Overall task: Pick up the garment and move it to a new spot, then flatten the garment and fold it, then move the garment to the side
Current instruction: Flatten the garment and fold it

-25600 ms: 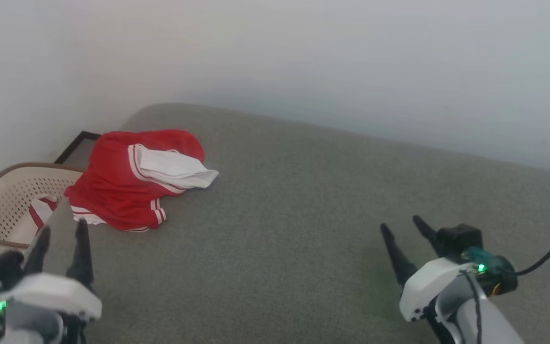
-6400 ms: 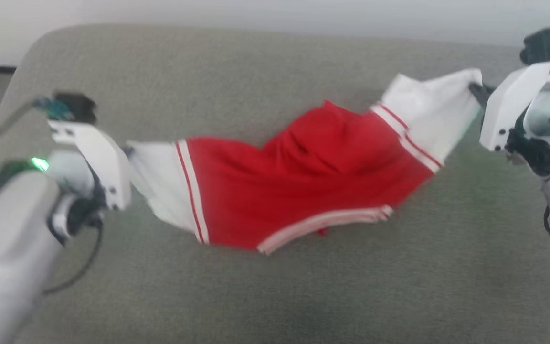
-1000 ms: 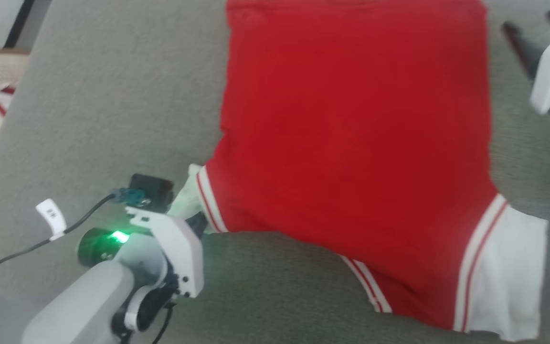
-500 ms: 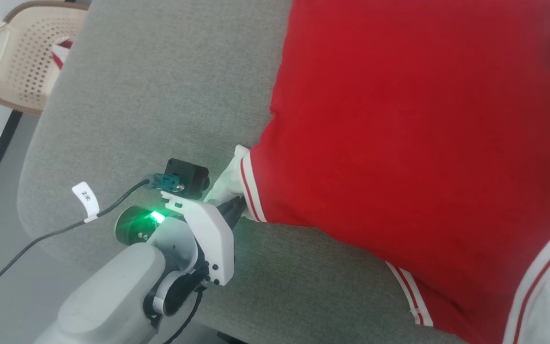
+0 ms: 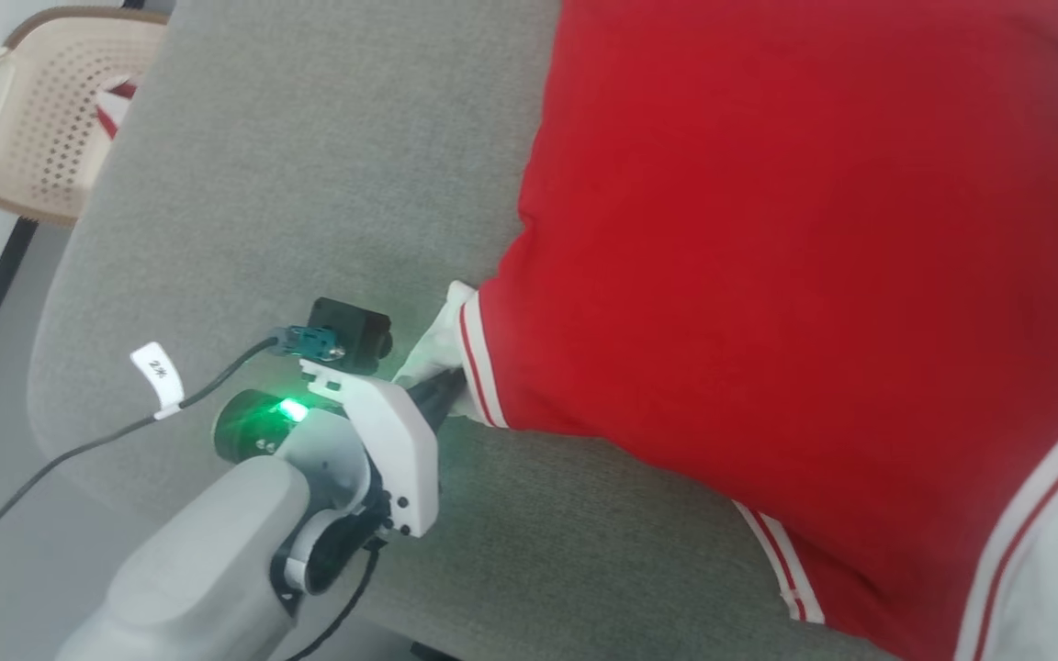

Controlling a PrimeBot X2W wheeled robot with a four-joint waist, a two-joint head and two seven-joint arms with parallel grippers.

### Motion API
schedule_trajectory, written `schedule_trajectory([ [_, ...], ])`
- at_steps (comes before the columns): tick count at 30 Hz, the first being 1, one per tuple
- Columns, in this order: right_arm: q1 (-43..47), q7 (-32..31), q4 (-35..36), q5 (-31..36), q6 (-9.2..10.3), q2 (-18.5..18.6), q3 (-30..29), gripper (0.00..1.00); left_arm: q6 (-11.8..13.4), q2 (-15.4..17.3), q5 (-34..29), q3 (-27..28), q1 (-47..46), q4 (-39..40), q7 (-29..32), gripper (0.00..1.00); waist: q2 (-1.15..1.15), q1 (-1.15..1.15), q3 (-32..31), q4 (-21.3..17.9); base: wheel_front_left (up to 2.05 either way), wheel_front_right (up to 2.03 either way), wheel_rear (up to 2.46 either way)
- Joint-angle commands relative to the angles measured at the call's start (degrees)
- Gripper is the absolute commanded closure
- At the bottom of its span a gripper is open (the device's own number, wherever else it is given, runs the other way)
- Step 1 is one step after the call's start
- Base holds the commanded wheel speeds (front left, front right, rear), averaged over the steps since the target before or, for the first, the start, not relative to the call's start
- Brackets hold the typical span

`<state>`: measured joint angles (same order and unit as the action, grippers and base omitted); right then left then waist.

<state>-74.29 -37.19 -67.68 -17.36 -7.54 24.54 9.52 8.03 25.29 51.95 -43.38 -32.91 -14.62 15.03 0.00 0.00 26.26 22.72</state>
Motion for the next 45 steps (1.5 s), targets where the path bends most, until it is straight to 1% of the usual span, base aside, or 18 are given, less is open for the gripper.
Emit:
schedule_trajectory([
  [1, 0.7, 0.4, -0.4, -0.1, 0.10, 0.1, 0.6, 1.00, 0.6, 1.2, -0.3, 0.3, 0.4, -1.5, 0.1, 1.00, 0.00, 0.00, -0.8, -1.0, 0.00, 0.00, 0.00],
  [3, 1.3, 0.5, 0.0, -0.5, 0.10, -0.1, 1.1, 1.00, 0.8, 1.5, -0.4, 0.5, 0.5, -1.6, 0.1, 1.00, 0.00, 0.00, -1.2, -1.5, 0.00, 0.00, 0.00],
  [7, 3.0, -0.4, 3.0, -3.2, 0.09, -1.2, 4.5, 1.00, 1.3, 2.8, -0.1, 1.0, 1.2, -1.0, 0.2, 1.00, 0.00, 0.00, -3.1, -3.7, 0.00, 0.00, 0.00],
  [11, 7.1, -1.4, 8.3, -7.6, 0.09, -1.2, 9.2, 1.00, 2.1, 4.5, 0.1, 1.5, 2.0, -0.1, 0.6, 1.00, 0.00, 0.00, -5.2, -6.4, 0.00, 0.00, 0.00],
  [15, 12.6, -3.0, 16.1, -13.3, 0.09, 0.3, 13.9, 1.00, 3.2, 6.4, 0.4, 2.1, 3.1, 0.9, 1.3, 1.00, 0.00, 0.00, -7.3, -9.0, 0.00, 0.00, 0.00],
  [16, 15.5, -3.7, 20.6, -16.0, 0.08, 1.5, 15.7, 1.00, 3.7, 7.1, 0.7, 2.4, 3.6, 1.3, 1.6, 1.00, 0.00, 0.00, -8.1, -10.3, 0.00, 0.00, 0.00],
  [17, 17.2, -4.0, 23.2, -17.6, 0.08, 2.0, 16.6, 1.00, 3.8, 7.6, 0.7, 2.5, 3.9, 1.6, 1.6, 1.00, 0.00, 0.00, -8.5, -10.9, 0.00, 0.00, 0.00],
  [22, 25.2, -5.5, 34.6, -22.7, 0.08, 4.9, 17.9, 1.00, 4.9, 9.4, 1.1, 3.0, 5.2, 2.5, 2.1, 1.00, 0.00, 0.00, -10.1, -13.8, 0.00, 0.00, 0.00],
  [26, 32.5, -7.2, 42.7, -24.8, 0.06, 6.5, 16.4, 1.00, 5.4, 10.5, 1.4, 3.3, 6.1, 3.2, 2.4, 1.00, 0.00, 0.00, -11.1, -15.7, 0.00, 0.00, 0.00],
  [28, 36.3, -8.1, 46.8, -24.8, 0.06, 7.0, 15.0, 1.00, 5.6, 11.0, 1.5, 3.4, 6.4, 3.5, 2.5, 1.00, 0.00, 0.00, -11.5, -16.5, 0.00, 0.00, 0.00],
  [31, 43.0, -9.9, 53.0, -24.4, 0.06, 6.7, 11.8, 1.00, 6.0, 11.7, 1.4, 3.5, 6.8, 4.1, 2.8, 1.00, 0.00, 0.00, -11.7, -17.5, 0.00, 0.00, 0.00],
  [34, 49.8, -11.9, 58.7, -23.4, 0.05, 5.6, 7.6, 1.00, 6.1, 12.3, 1.4, 3.6, 6.9, 4.8, 2.9, 1.00, 0.00, 0.00, -11.7, -18.1, 0.00, 0.00, 0.00],
  [36, 54.4, -12.9, 61.7, -22.4, 0.05, 4.2, 4.5, 1.00, 6.3, 12.5, 1.5, 3.7, 6.9, 5.1, 3.1, 1.00, 0.00, 0.00, -11.6, -18.3, 0.00, 0.00, 0.00],
  [40, 61.8, -13.7, 65.9, -19.2, 0.05, 0.0, -0.5, 1.00, 6.5, 12.7, 1.5, 3.6, 7.0, 5.6, 3.1, 1.00, 0.00, 0.00, -11.2, -18.6, 0.00, 0.00, 0.00],
  [42, 64.2, -13.3, 66.3, -17.3, 0.05, -2.0, -1.9, 1.00, 6.4, 12.7, 1.5, 3.6, 6.9, 5.7, 3.2, 1.00, 0.00, 0.00, -10.9, -18.7, 0.00, 0.00, 0.00],
  [45, 66.1, -12.3, 65.1, -15.1, 0.05, -5.0, -3.4, 1.00, 6.3, 12.7, 1.6, 3.6, 6.6, 5.6, 3.1, 1.00, 0.00, 0.00, -10.7, -18.8, 0.00, 0.00, 0.00],
])
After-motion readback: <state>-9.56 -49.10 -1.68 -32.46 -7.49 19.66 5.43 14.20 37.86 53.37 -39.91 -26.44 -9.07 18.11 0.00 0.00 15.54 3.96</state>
